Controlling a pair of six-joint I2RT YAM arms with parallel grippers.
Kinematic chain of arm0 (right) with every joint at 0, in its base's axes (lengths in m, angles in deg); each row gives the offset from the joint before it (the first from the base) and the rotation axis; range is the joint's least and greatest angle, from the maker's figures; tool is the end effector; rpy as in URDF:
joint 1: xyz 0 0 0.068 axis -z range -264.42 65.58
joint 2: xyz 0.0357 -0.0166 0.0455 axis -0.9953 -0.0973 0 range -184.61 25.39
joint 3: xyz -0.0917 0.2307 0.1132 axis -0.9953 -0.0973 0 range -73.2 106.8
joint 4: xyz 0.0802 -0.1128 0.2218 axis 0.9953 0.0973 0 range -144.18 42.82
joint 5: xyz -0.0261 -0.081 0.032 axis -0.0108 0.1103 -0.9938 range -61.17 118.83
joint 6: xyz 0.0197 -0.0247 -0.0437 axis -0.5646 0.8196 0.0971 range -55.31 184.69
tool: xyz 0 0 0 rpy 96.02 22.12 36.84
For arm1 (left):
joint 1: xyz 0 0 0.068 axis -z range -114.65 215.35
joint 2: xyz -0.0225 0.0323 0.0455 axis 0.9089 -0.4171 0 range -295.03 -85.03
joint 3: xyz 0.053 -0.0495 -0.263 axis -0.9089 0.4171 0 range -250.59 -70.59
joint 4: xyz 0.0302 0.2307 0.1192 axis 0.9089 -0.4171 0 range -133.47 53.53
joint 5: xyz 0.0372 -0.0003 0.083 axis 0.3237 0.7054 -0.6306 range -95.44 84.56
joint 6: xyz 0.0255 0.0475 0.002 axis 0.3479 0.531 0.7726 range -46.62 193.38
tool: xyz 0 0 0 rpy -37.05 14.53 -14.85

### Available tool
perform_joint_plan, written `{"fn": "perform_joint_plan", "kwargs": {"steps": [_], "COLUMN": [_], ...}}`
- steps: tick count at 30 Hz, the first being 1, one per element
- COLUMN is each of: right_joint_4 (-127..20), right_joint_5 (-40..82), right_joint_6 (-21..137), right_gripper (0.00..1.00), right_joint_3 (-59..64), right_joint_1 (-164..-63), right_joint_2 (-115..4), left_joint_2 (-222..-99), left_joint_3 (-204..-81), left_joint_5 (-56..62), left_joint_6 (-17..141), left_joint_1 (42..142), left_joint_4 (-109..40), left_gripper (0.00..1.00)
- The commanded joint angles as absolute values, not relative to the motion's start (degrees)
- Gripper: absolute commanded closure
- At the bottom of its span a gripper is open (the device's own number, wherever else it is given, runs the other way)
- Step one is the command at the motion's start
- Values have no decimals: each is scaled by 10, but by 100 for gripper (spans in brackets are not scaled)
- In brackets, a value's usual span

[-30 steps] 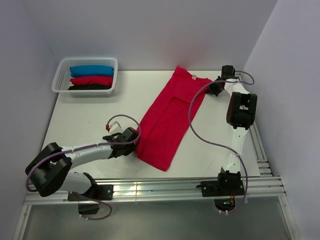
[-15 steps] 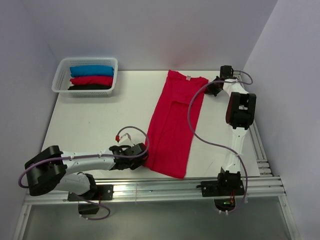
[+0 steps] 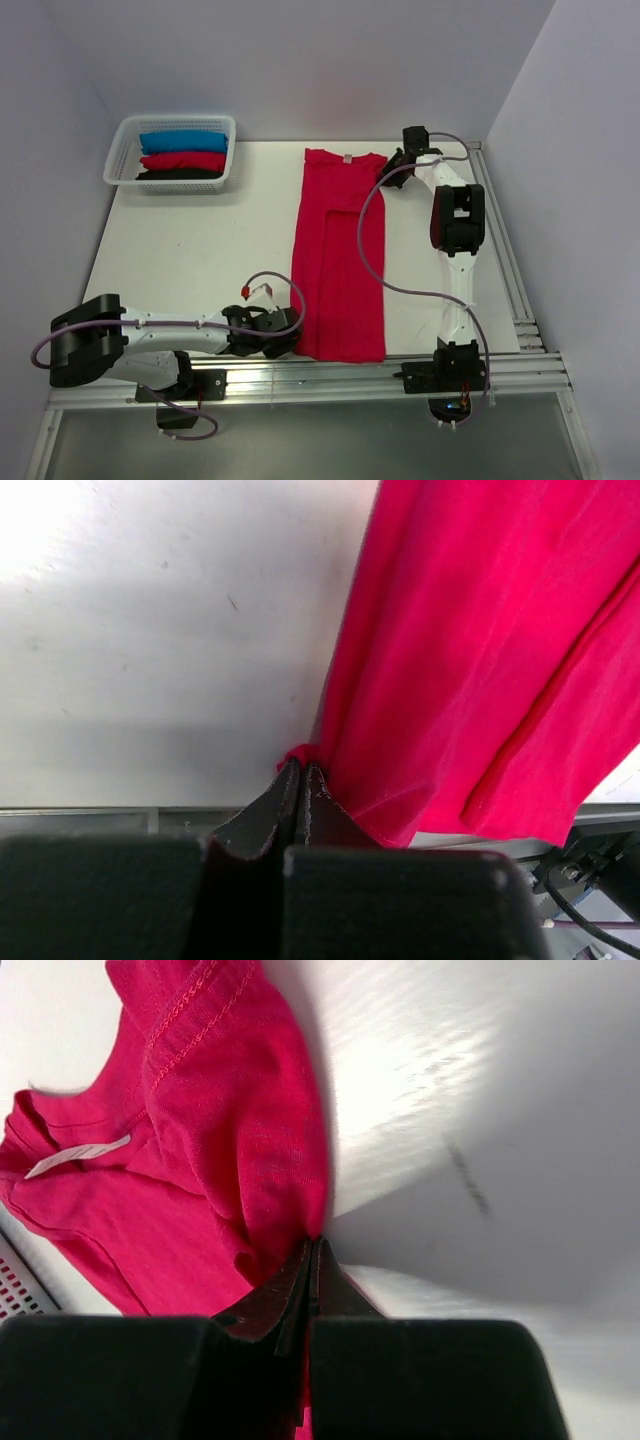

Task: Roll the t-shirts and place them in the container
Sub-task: Fold the tshirt

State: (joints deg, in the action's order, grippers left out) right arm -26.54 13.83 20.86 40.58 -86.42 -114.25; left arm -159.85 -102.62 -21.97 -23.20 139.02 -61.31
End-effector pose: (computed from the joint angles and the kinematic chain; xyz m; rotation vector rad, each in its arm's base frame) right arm 0.5316 0.0279 0.1444 0.8163 2.4500 0.6442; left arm 0.0695 -0.2012 0.1459 -0.6299 2.7074 -0.5130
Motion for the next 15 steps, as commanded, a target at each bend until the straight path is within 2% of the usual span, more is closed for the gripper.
{"fn": "perform_joint_plan", "kwargs": {"steps": [1,4,9,11,12,15], "right_joint_4": [-253,-247,-321,-326,-326,-334], "right_joint_5": [148,142,103,105,105,105], "right_joint_6": [199,190,142,138,138,138], "right_gripper": [100,100,100,100,100,100], "right_joint_3": [454,505,507,522,534,535], "right_joint_1": [-881,-890,-896,-897,-898,-898], "right_joint_2": [-1166,-1195,-1209,-1220,-1222,-1221], "left_joint_2": [-1640,-1621,-1585,-1568,-1558,-1502], "left_joint_3": [-985,-962,-933,-933,-931,-907], "left_joint_5": [-137,-125,-120,-139,-145,-151], "left_joint_6": [-237,-245,-251,-240,-242,-246], "left_joint_1": [1416,1419,1419,1418,1419,1419], "left_joint_4": [-734,-708,-686,-697,-703,-707], "left_gripper": [99,100,99,96,90,66]}}
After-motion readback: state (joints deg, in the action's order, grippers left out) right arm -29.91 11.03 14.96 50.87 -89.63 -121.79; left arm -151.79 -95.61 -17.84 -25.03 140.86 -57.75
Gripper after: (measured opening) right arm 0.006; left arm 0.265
